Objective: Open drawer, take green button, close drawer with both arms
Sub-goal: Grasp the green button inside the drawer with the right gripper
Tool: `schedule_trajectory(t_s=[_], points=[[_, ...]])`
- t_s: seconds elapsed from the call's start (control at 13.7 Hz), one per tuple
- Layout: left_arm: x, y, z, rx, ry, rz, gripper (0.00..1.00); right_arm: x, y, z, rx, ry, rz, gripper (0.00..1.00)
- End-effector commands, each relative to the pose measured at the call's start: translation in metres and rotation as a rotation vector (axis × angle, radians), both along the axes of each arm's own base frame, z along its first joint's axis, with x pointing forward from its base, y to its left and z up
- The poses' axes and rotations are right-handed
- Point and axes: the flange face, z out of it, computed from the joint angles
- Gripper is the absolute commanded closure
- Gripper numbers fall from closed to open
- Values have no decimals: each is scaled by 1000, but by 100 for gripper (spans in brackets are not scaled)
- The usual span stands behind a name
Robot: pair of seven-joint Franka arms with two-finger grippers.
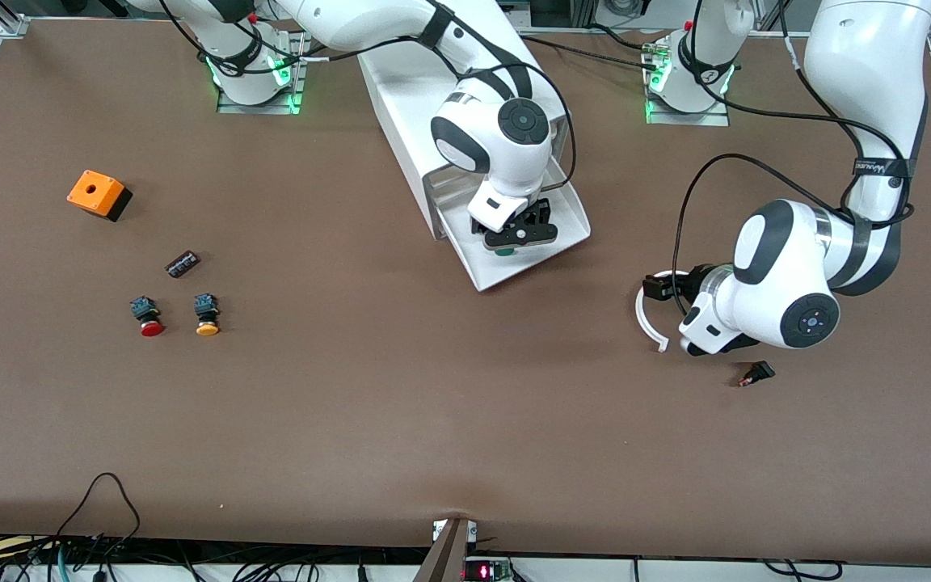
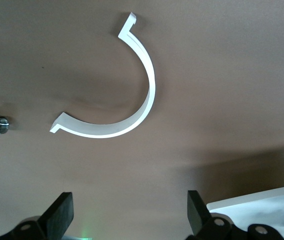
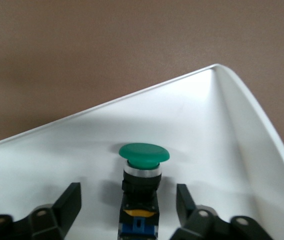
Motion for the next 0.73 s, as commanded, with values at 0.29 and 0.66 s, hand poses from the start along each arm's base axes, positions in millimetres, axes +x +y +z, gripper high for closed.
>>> schedule_trajectory(t_s=[0.29, 0.66], points=[[-5, -21, 0, 42, -2, -18, 0, -2, 1, -1, -9, -34, -9, 59], [-11, -37, 5, 68, 21, -13, 0, 0, -3, 0, -19, -33, 5, 93]])
